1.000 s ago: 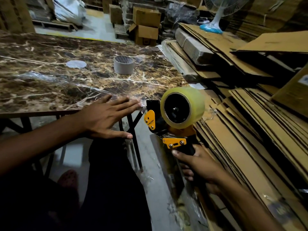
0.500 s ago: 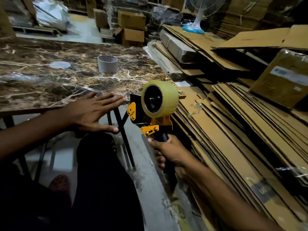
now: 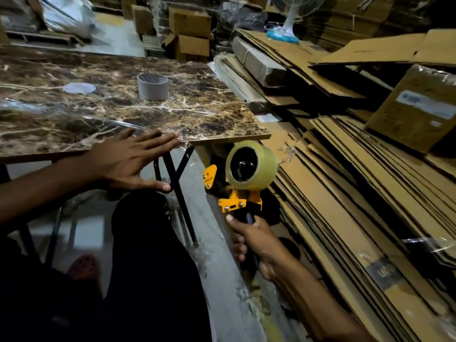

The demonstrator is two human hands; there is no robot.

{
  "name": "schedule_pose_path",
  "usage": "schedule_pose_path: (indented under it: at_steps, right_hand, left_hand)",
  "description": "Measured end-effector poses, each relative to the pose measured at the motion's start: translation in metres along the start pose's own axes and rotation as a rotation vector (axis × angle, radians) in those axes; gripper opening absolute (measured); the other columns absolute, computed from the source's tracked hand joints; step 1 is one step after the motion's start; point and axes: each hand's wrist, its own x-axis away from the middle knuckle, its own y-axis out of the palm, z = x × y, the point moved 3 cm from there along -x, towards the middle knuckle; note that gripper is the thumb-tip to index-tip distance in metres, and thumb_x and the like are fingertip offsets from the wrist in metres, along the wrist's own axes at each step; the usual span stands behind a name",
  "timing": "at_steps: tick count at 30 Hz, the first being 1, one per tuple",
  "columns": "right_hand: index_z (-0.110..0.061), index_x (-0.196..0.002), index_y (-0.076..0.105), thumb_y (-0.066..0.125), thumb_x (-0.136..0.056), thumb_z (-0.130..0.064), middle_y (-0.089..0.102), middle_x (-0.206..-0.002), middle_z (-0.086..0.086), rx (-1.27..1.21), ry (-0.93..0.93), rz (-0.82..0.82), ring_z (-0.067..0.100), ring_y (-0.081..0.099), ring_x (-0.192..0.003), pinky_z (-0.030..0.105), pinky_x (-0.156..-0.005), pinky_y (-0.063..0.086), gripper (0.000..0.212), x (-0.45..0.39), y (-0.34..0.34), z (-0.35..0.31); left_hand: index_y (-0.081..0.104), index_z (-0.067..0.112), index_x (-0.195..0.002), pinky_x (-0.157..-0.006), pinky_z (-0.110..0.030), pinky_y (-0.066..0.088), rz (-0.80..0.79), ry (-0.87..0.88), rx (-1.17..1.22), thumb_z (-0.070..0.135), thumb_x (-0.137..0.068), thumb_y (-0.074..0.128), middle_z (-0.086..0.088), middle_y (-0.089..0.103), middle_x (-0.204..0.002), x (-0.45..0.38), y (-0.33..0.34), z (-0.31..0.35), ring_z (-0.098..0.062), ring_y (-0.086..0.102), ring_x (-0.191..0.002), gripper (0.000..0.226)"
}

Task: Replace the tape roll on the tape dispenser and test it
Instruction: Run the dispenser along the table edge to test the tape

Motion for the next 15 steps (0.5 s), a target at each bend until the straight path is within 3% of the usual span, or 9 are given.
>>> schedule_pose_path:
  at_steps: [9, 15]
  right_hand:
    - [-0.015, -0.086, 0.049, 0.064, -0.101, -0.025, 0.036, -0.055, 0.001, -0.141, -0.028, -0.087, 0.011, 0.035, -0.038, 0.021, -0.040, 0.030, 0.023, 0.002, 0.020, -0.020]
    - [-0.011, -0.090, 0.047, 0.062, -0.100, -0.033, 0.040, -0.053, 0.002, -0.217, -0.095, -0.131, 0.011, 0.038, -0.035, 0.020, -0.037, 0.035, 0.028, 0.011, 0.033, -0.047]
  left_hand:
    - [-0.023, 0.046, -0.162, -0.129, -0.064, 0.011, 0.055, 0.000, 0.038, 0.103, -0.074, 0.011, 0.016, -0.011, -0.175, -0.001, 0.005, -0.001, -0.022, -0.001, -0.164, 0.110]
    - [-0.020, 0.046, -0.163, -0.130, -0.061, 0.015, 0.034, 0.013, 0.021, 0.101, -0.077, 0.010, 0.015, -0.013, -0.175, -0.001, 0.002, -0.004, -0.021, -0.003, -0.164, 0.107]
